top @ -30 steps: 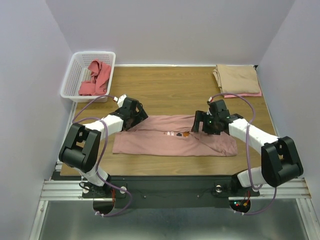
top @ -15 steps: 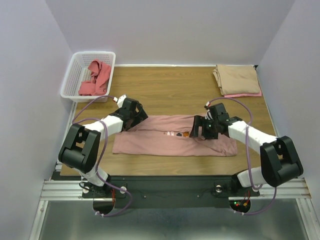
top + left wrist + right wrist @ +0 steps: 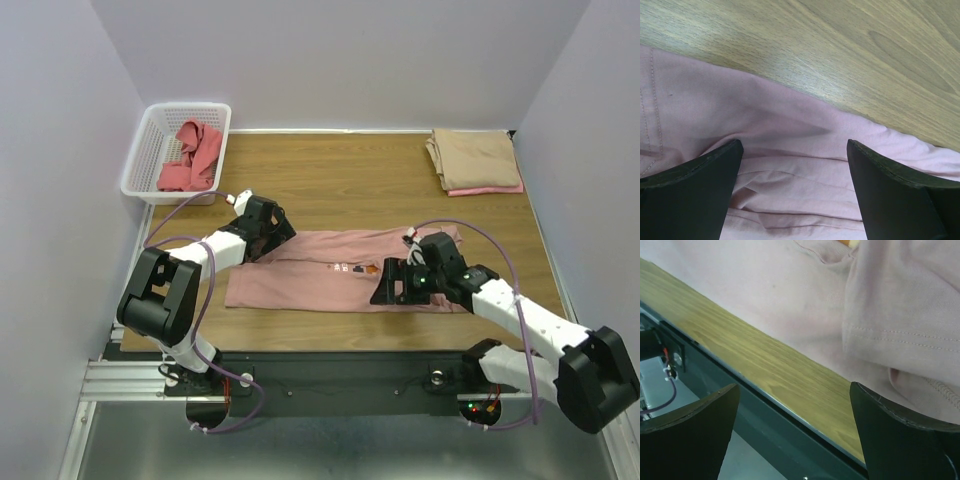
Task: Fold and stack the t-shirts
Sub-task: Fold the tshirt
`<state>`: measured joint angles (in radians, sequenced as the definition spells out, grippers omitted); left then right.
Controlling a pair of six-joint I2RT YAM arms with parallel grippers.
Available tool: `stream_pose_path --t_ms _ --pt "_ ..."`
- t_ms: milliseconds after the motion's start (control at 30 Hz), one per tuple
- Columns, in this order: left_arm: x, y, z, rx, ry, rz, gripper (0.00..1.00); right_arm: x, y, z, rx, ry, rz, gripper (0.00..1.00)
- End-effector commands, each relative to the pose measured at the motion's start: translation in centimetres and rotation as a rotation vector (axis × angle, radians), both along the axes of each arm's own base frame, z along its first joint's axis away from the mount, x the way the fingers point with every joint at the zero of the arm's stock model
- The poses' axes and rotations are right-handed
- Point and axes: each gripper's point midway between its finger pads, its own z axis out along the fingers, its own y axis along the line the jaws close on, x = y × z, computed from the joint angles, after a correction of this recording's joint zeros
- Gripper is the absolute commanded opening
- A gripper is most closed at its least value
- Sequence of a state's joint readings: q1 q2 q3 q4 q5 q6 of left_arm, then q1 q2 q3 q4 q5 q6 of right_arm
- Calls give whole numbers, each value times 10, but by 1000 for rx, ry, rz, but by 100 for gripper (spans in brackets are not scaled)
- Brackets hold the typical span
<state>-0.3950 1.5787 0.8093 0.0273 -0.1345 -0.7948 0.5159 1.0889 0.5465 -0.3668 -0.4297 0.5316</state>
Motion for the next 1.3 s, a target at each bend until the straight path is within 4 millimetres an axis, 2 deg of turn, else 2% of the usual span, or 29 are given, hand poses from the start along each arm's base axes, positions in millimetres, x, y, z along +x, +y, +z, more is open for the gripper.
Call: stream_pose_path --t_ms 0,100,200,233,300,333,433,467,500,600,633,767,833,867,933,967,1000,1133,1267 --pt "-24 15 -23 52 103 15 98 10 2 26 38 -75 -33 98" --pt "-24 15 -23 54 103 11 98 21 5 47 46 -135 -39 100" --pt "-24 15 -22 57 103 8 98 50 -5 65 -34 -222 -119 100" --pt "-25 15 -22 58 104 8 98 62 -19 54 -128 -217 -189 100" --pt "-25 15 -22 56 105 5 98 76 -31 52 -214 -209 -276 100" --pt "-25 15 -21 56 102 3 98 83 -40 38 -285 -187 -315 100" --pt "-26 17 -20 63 104 6 98 103 -53 25 -398 -190 -387 100" --pt "-26 17 -19 64 103 7 99 105 -57 9 -454 -160 -380 100" --pt "-26 17 -19 66 103 8 98 108 -60 4 -483 -153 -395 100" --pt "-25 17 -18 77 108 -3 98 100 -47 -9 -445 -84 -338 100" --pt "-22 17 -15 82 100 -1 98 90 -36 -15 -394 -52 -278 100" --pt "-17 17 -11 93 95 -16 98 55 -24 -27 -298 25 -170 100" --pt "-14 17 -9 112 101 -19 98 42 -20 -17 -231 25 -147 100" --pt "-13 20 -9 130 104 -13 98 32 -21 -18 -215 35 -143 100" --pt "-11 20 -5 139 102 -18 98 24 -18 -11 -165 35 -136 100" --pt "-10 19 -4 135 100 -20 98 22 -16 -2 -134 5 -132 100" --pt "-10 18 -4 128 100 -27 98 19 -17 -2 -126 3 -126 100" --pt "-10 17 3 127 89 -35 98 28 -24 9 -131 -52 -196 100" --pt "-9 22 9 153 72 -38 98 55 -43 16 -211 -119 -368 100"
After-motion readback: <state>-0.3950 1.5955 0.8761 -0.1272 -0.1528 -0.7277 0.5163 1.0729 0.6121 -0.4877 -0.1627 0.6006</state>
